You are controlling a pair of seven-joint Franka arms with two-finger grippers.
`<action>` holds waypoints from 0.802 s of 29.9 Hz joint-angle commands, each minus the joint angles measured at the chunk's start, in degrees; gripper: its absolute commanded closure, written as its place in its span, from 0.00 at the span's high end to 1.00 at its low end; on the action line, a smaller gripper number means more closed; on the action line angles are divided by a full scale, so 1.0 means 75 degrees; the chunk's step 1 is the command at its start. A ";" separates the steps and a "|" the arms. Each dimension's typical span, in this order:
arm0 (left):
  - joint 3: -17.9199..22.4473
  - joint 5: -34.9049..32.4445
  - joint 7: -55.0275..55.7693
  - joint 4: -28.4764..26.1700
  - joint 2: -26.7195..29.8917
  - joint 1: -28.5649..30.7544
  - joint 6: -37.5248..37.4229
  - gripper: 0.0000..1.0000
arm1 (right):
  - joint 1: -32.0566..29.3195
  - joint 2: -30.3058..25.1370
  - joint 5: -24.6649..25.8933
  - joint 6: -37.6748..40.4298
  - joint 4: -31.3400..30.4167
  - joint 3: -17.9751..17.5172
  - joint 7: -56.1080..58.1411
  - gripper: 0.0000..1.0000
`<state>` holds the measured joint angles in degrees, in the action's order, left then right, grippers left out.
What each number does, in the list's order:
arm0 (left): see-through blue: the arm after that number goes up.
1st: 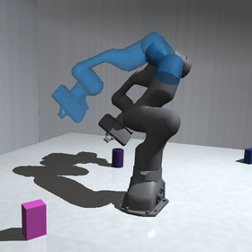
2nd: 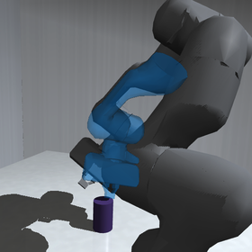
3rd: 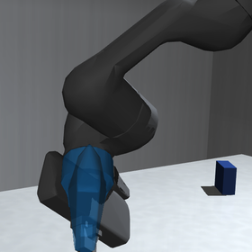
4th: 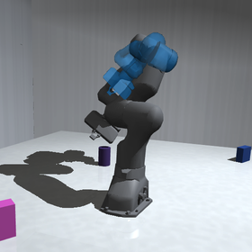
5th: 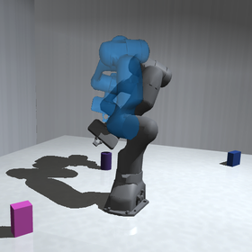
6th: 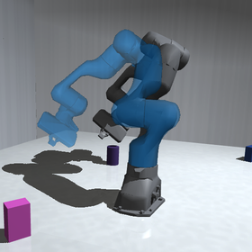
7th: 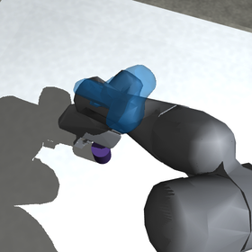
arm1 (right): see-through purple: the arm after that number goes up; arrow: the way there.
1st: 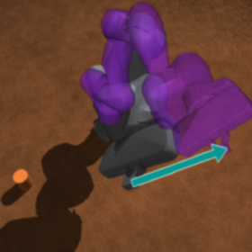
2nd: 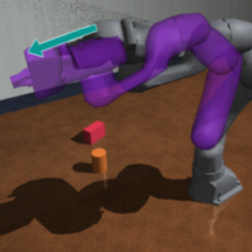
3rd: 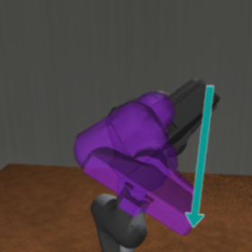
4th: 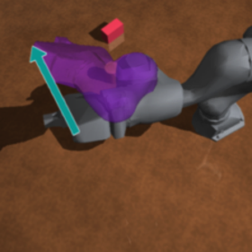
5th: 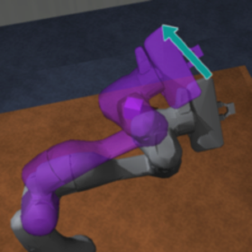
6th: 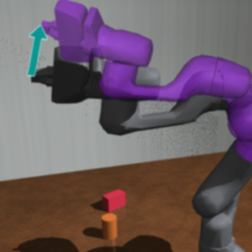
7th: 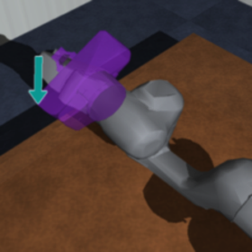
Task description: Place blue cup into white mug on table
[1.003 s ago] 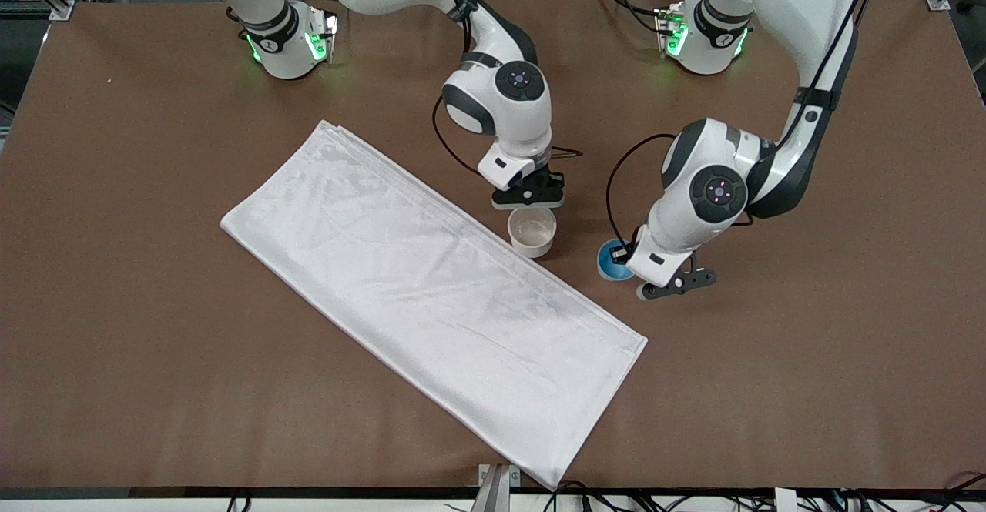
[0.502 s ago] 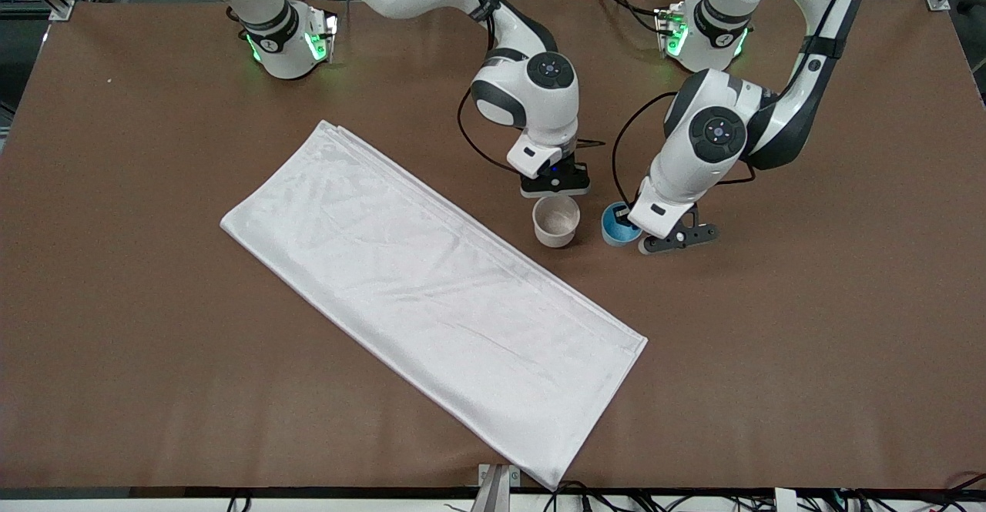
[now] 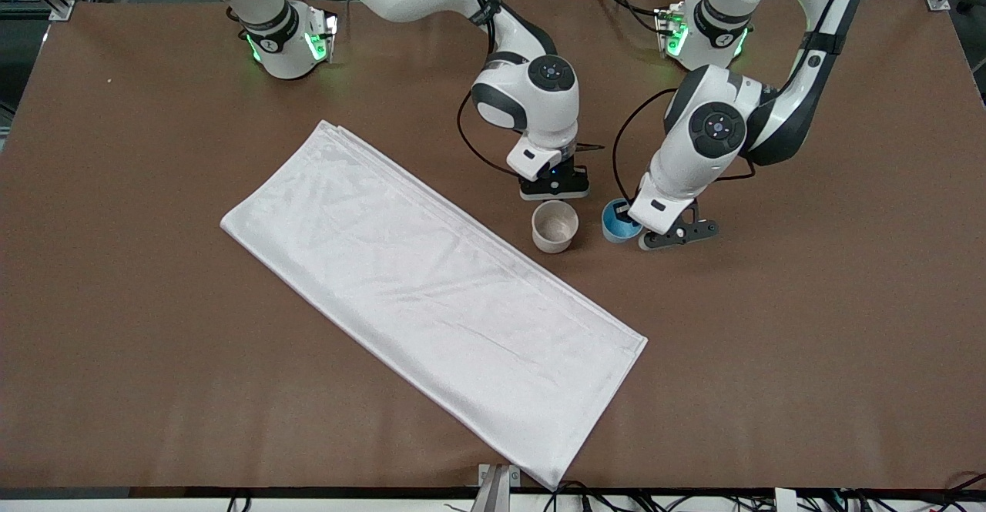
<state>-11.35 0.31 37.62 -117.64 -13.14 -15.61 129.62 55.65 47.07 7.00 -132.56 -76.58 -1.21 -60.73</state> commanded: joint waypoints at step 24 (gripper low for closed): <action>-0.0514 0.0193 0.0937 -0.0042 0.0112 -0.0169 0.0107 0.00 | 0.0314 -0.0778 0.0297 0.1372 0.0215 0.0021 -0.0528 1.00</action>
<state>-14.65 0.44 42.76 -117.63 -13.14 -16.01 129.97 58.35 45.54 8.10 -127.52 -74.25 -1.20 -63.94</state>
